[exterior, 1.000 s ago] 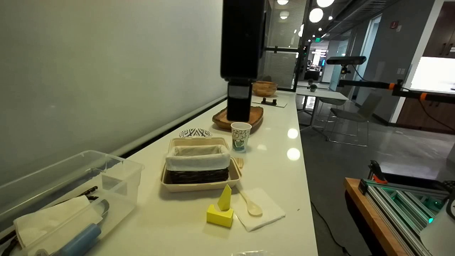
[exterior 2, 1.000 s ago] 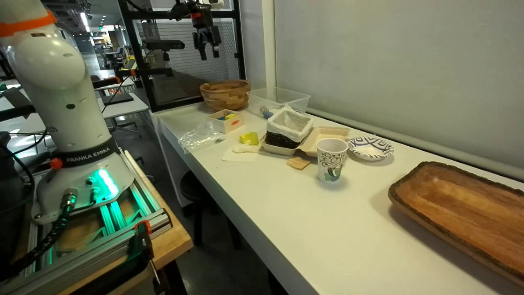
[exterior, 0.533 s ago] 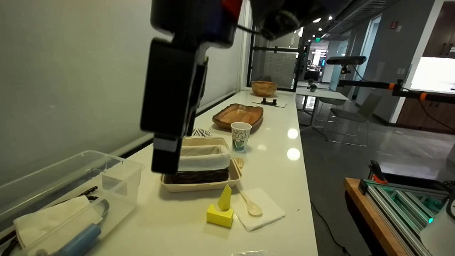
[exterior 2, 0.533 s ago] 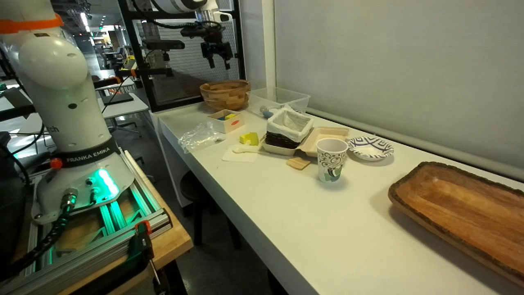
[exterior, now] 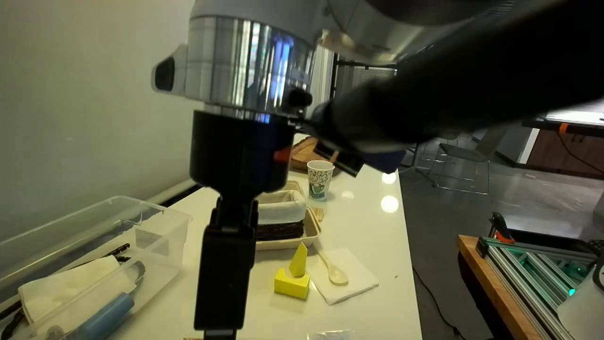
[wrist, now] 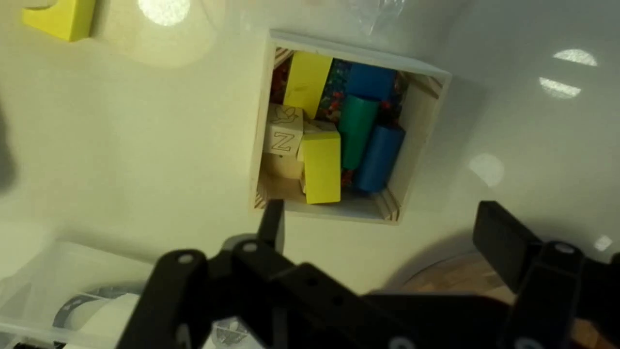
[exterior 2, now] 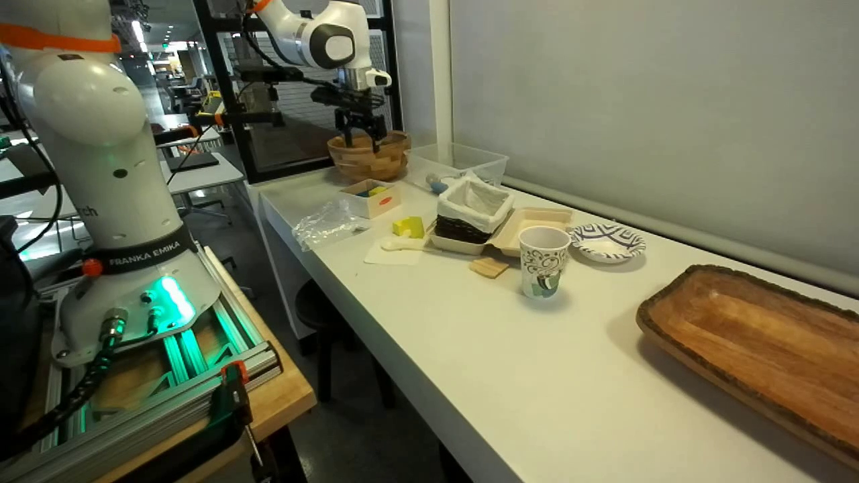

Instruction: Take one yellow block and white block out of the box on the left and put them on the countertop.

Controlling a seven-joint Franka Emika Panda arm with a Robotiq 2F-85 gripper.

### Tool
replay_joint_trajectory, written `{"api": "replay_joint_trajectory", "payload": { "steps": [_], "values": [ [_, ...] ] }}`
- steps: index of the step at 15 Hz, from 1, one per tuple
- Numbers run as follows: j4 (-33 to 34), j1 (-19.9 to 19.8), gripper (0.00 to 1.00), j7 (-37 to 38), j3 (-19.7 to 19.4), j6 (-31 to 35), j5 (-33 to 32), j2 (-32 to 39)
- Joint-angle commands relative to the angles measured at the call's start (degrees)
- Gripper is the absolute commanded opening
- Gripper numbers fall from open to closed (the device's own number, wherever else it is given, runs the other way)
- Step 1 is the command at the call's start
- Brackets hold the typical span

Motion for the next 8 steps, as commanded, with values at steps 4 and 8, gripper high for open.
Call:
{"api": "replay_joint_trajectory", "payload": {
  "steps": [4,8],
  "values": [
    [0.6,-1.1,1.0,-3.3,1.3,6.8,2.4,5.5],
    [1.9,-2.0,1.0,-4.7,2.0,8.6,3.1,8.5]
  ]
}}
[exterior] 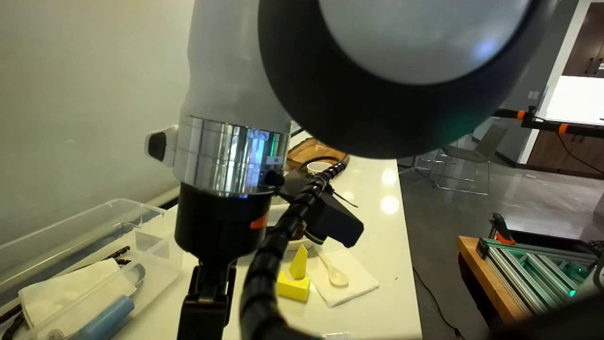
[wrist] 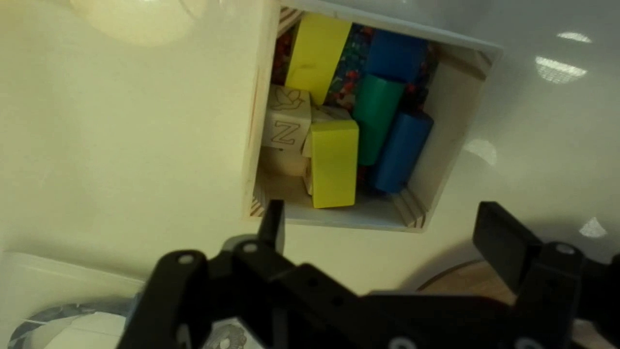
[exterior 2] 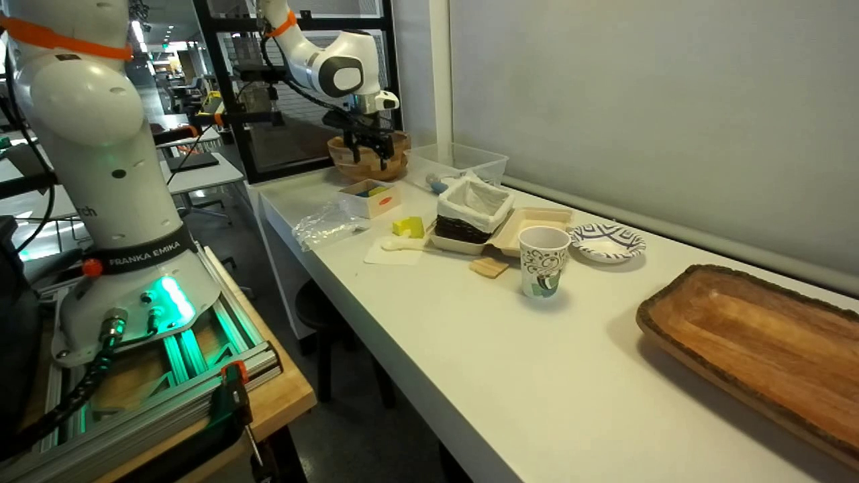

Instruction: Take one yellow block and white block out of the box on the left and put them on the countertop.

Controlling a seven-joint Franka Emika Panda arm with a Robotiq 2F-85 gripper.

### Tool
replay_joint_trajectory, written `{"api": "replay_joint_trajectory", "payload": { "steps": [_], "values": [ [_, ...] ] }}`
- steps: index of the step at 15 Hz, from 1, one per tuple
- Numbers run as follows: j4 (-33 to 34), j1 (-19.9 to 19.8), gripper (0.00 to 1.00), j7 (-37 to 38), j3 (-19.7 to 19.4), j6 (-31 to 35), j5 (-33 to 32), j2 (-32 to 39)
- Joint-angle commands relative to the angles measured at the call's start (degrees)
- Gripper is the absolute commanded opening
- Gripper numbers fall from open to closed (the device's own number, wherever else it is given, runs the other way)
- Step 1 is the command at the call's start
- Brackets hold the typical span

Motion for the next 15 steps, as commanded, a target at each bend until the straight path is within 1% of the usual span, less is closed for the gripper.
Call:
{"api": "replay_joint_trajectory", "payload": {
  "steps": [1,2,3,6,15],
  "values": [
    [0.3,-0.8,1.0,0.6,0.9,-0.1,-0.6,0.1],
    [0.4,-0.8,1.0,0.6,0.9,-0.1,-0.6,0.1],
    [1.0,-1.5,1.0,-0.5,2.0,0.1,1.6,1.1],
    [2.1,-1.4,1.0,0.8,1.9,0.6,1.2,3.2],
    [5.2,0.2,1.0,5.5,0.8,0.6,-3.0,8.9]
  ]
}}
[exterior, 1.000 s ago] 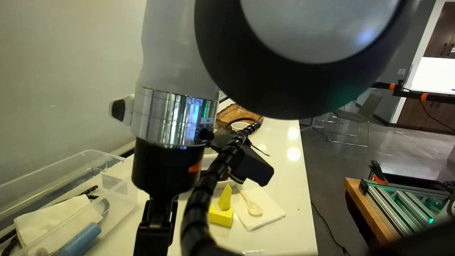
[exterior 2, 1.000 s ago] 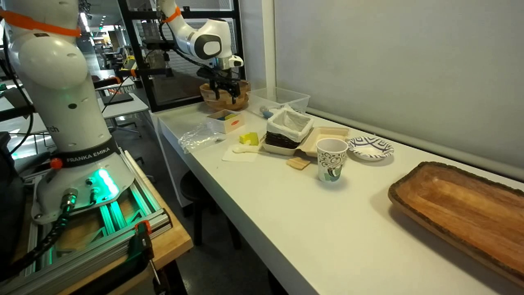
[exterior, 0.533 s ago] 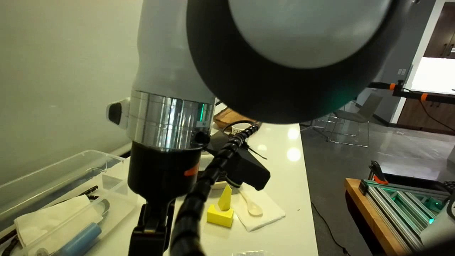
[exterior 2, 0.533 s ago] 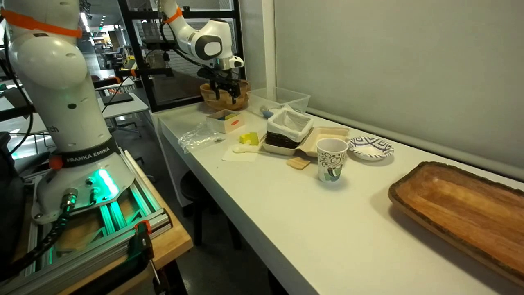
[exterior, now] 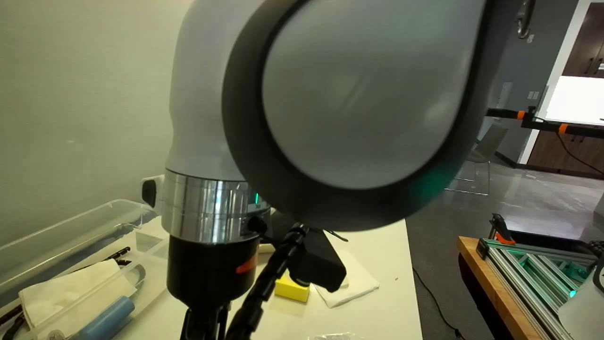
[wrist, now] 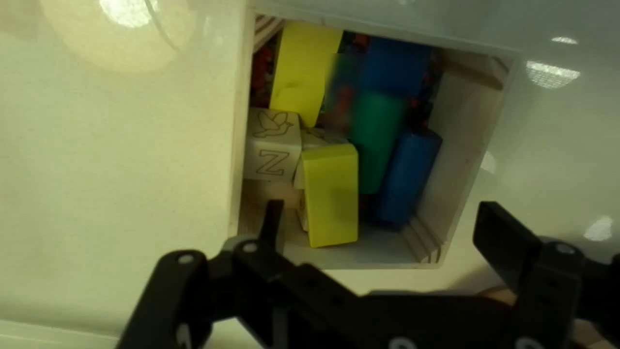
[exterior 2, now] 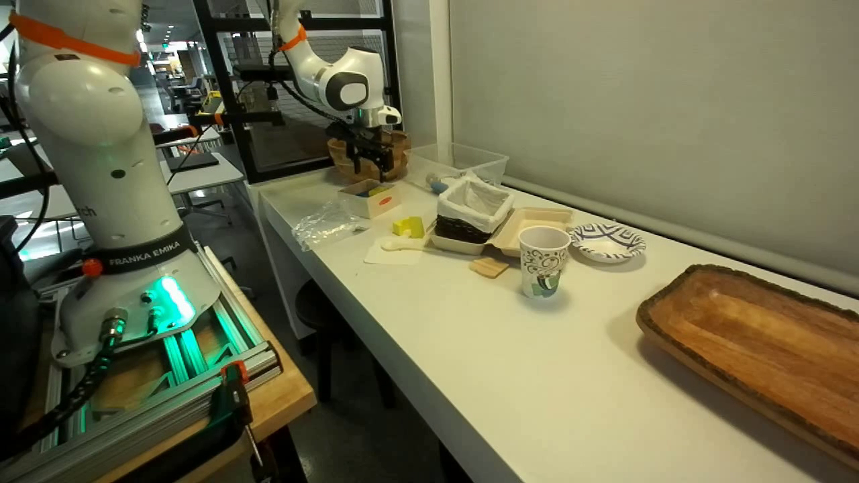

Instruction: Take one yellow block and white block out of the box on the left and put them on the countertop.

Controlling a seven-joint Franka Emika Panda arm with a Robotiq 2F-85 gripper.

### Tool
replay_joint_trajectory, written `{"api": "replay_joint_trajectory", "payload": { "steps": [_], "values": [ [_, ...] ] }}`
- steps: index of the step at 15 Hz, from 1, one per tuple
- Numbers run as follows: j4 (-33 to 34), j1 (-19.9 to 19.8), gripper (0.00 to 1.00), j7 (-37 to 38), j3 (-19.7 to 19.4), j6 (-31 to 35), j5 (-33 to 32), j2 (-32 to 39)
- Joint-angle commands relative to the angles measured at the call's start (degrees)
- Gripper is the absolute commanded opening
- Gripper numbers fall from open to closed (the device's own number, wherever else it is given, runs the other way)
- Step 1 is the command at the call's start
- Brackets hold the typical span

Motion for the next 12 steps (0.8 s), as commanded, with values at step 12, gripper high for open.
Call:
{"api": "replay_joint_trajectory", "payload": {
  "steps": [12],
  "values": [
    [5.4,2.7,0.84,6.7,-2.2,0.9,-9.0,7.3]
  ]
}}
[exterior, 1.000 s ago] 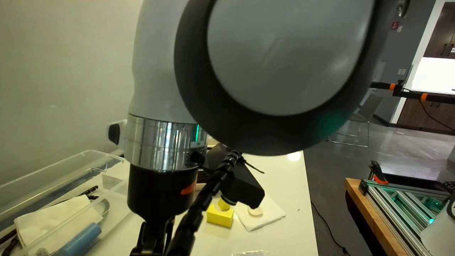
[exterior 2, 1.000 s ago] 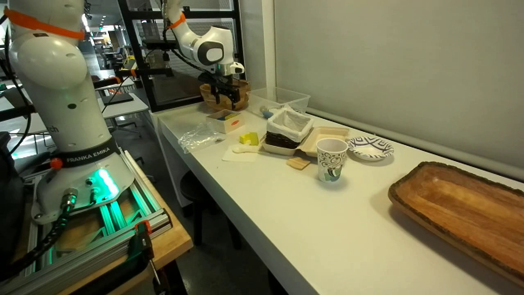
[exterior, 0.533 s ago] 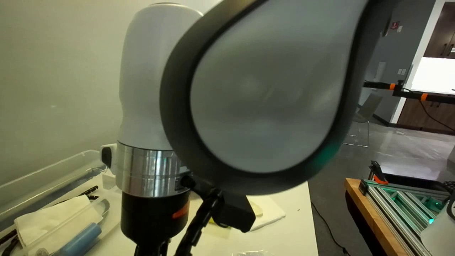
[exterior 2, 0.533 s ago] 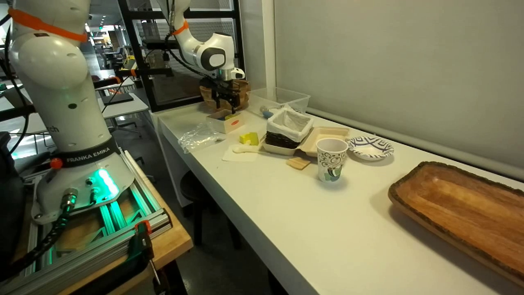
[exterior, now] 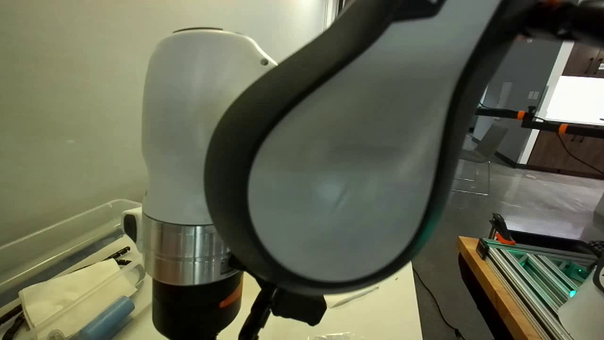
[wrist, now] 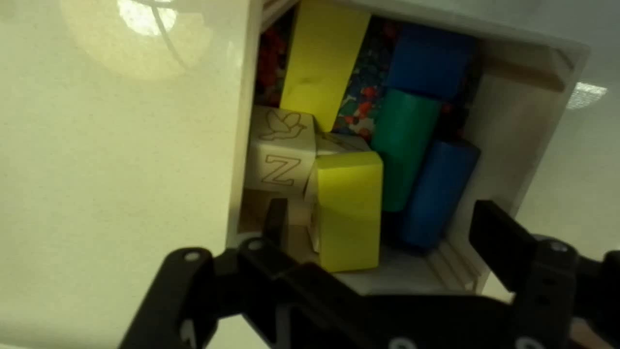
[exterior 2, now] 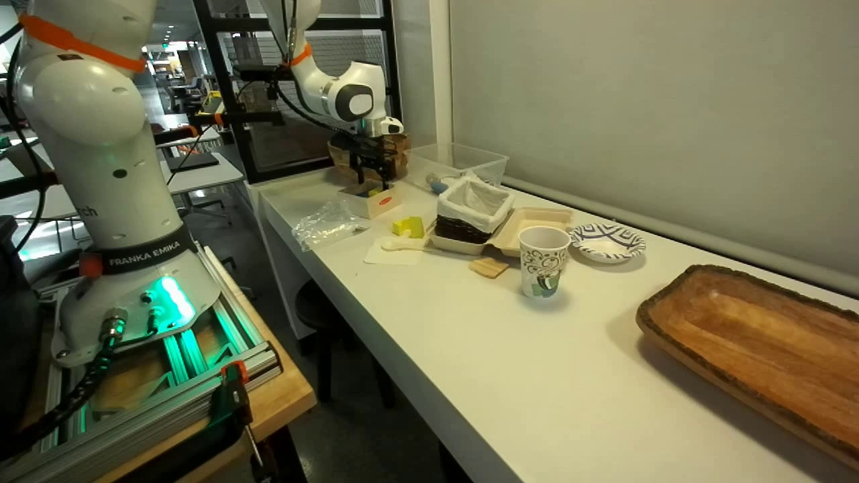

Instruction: Take one yellow block and white block out of the box on the left and put them on the countertop.

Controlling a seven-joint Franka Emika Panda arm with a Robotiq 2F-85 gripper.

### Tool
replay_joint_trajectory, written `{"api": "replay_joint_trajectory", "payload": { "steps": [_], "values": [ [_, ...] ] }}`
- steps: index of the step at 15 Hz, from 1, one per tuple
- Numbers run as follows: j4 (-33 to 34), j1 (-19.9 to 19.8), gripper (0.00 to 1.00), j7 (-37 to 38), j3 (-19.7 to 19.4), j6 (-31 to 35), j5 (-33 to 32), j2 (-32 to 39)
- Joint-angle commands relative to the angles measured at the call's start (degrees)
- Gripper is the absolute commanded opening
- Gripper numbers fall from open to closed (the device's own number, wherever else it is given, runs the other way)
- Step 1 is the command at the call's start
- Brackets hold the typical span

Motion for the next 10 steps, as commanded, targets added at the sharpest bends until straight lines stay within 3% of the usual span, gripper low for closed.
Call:
{"api": "replay_joint_trajectory", "payload": {
  "steps": [1,2,4,5,7,9,10],
  "values": [
    [1.8,1.2,0.84,2.0,-1.0,0.9,-2.1,2.1],
    [2.0,1.3,0.73,2.2,-1.1,0.8,-2.2,2.3],
    [2.4,1.5,0.72,2.4,-1.4,0.6,-2.6,2.6],
    [2.5,1.7,0.63,2.6,-1.6,0.6,-2.9,2.6],
    [2.7,1.9,0.54,2.8,-1.5,0.1,-3.2,2.5],
    [2.8,2.3,0.28,3.5,-1.8,0.0,-3.7,2.4],
    [2.8,2.5,0.21,3.8,-1.7,-0.2,-3.7,2.3]
  ]
}}
